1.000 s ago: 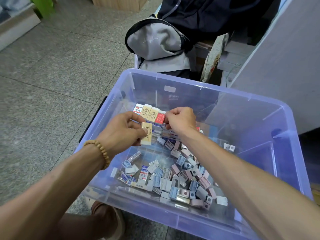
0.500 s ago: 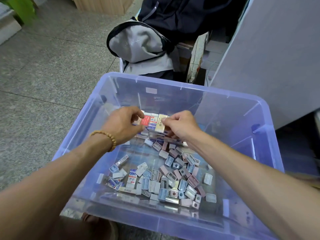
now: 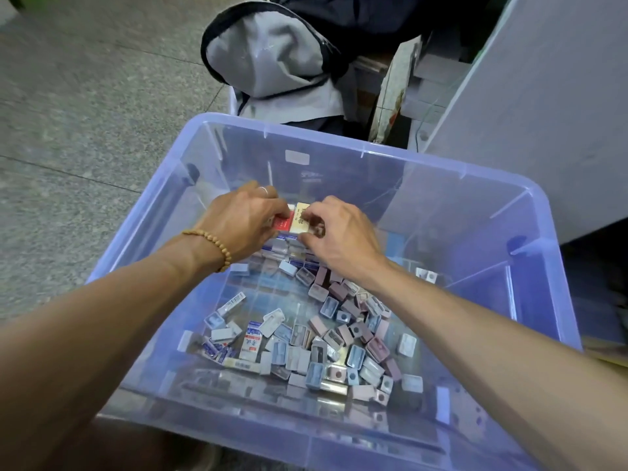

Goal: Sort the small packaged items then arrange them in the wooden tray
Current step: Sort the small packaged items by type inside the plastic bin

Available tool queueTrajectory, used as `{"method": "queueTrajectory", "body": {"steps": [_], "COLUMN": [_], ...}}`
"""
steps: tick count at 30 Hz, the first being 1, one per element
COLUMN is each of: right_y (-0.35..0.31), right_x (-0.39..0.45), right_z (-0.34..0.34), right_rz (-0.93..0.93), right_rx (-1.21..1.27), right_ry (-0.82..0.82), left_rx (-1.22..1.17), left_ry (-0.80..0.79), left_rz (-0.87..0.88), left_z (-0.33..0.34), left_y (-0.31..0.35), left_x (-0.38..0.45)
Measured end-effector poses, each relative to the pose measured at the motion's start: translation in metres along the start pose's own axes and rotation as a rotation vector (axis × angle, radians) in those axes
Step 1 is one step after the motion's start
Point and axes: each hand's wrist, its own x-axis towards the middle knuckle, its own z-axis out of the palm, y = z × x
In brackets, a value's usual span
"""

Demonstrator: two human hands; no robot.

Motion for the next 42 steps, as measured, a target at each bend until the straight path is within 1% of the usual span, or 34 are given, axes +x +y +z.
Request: {"method": "queueTrajectory", "body": {"steps": [3,6,9,13,14,16,17,18,19,20,23,24,26,28,29,33,36,38,42], "right_y": [-0.002,0.001,0.0,-0.002,-0.001,0.0,0.002,0.005,0.01,0.014,0.029,0.031,0.033,0.029,0.027,0.02,0.016,0.015,0.016], "right_x": [0.003,0.005,0.006,0.009,0.007,-0.001,-0.007,-0.013,-0.021,-0.028,-0.046,-0.051,-0.06,-0.068,-0.071,-0.082,-0.092,-0.096,-0.1], "right_z": [0.006,0.007,0.004,-0.012,-0.017,-0.028,-0.033,-0.037,-0.04,-0.043,-0.04,-0.036,-0.029,-0.024,-0.021,-0.006,0.007,0.013,0.02], "right_rz": [-0.006,-0.019,-0.034,-0.079,-0.088,-0.108,-0.117,-0.115,-0.108,-0.088,0.015,0.037,0.077,0.1,0.108,0.155,0.165,0.155,0.155], "right_rx": [0.03,0.016,-0.002,-0.059,-0.072,-0.093,-0.099,-0.109,-0.134,-0.176,-0.33,-0.356,-0.299,-0.193,-0.157,-0.072,-0.06,-0.09,-0.168], "right_ry": [0.044,0.038,-0.003,-0.17,-0.183,-0.154,-0.139,-0.154,-0.204,-0.287,-0.625,-0.729,-0.897,-1.008,-1.037,-1.057,-1.101,-1.095,-1.087], "left_rx": [0.031,0.037,0.048,0.069,0.074,0.065,0.052,0.034,0.025,0.028,0.12,0.151,0.153,0.108,0.1,0.08,0.029,0.005,-0.053], "left_ry": [0.006,0.002,-0.031,-0.142,-0.138,-0.103,-0.122,-0.188,-0.301,-0.437,-0.817,-0.902,-0.989,-1.013,-1.018,-1.011,-0.983,-0.979,-1.028], "left_rz": [-0.008,-0.012,-0.02,-0.032,-0.021,0.015,0.032,0.049,0.063,0.076,0.101,0.104,0.084,0.064,0.068,0.081,0.064,0.046,0.01], "left_z": [0.001,0.001,0.0,-0.008,-0.011,-0.013,-0.013,-0.011,-0.007,-0.002,0.017,0.024,0.033,0.04,0.043,0.05,0.055,0.057,0.056], "left_y": [-0.004,-0.005,-0.003,0.001,0.003,0.009,0.013,0.018,0.022,0.026,0.031,0.031,0.029,0.025,0.023,0.022,0.024,0.024,0.025], "left_x": [0.003,0.004,0.003,-0.003,-0.006,-0.015,-0.02,-0.025,-0.031,-0.036,-0.049,-0.051,-0.052,-0.053,-0.055,-0.058,-0.06,-0.062,-0.063]}}
